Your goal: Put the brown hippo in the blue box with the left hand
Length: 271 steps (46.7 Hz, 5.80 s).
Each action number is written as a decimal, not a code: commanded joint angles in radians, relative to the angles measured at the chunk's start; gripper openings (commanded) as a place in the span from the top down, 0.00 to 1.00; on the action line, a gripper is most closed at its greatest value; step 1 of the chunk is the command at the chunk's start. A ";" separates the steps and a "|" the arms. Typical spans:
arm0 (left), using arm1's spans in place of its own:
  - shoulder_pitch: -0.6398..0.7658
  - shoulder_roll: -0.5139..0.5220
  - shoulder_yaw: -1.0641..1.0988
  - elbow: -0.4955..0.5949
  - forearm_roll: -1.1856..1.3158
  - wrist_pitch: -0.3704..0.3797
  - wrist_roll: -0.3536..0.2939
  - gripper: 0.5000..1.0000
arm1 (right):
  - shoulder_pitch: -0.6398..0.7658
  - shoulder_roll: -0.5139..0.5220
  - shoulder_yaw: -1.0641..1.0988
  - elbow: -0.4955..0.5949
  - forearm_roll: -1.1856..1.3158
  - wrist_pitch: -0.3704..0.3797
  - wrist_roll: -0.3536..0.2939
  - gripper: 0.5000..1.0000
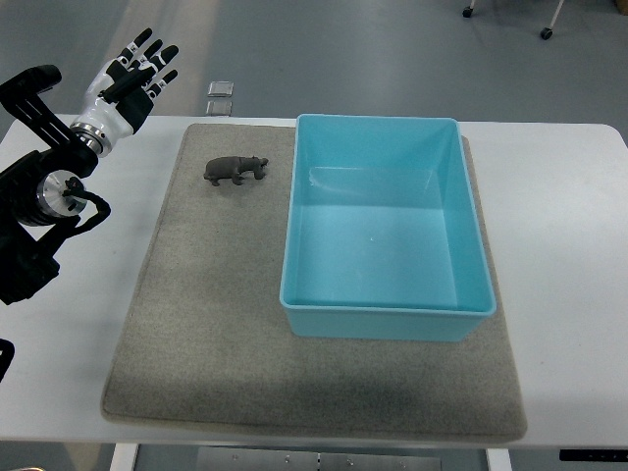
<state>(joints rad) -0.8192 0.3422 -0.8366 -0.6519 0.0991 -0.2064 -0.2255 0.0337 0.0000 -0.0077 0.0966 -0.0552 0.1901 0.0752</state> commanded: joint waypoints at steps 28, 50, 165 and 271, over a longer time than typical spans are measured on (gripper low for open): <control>-0.020 0.001 0.011 0.020 -0.001 0.045 0.014 0.01 | 0.000 0.000 0.000 0.000 0.000 0.000 0.000 0.13; -0.075 0.031 0.068 0.020 0.247 0.047 0.015 0.02 | 0.000 0.000 0.000 0.000 0.000 0.000 0.000 0.13; -0.262 0.031 0.669 0.038 1.048 0.139 0.018 0.29 | 0.000 0.000 0.000 0.000 0.000 0.000 0.000 0.13; -0.479 0.015 0.679 -0.238 1.045 0.163 0.006 1.00 | 0.000 0.000 0.000 0.000 0.000 0.000 0.000 0.13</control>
<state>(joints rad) -1.2989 0.3618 -0.1579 -0.8452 1.1381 -0.0426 -0.2189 0.0337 0.0000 -0.0076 0.0966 -0.0552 0.1904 0.0752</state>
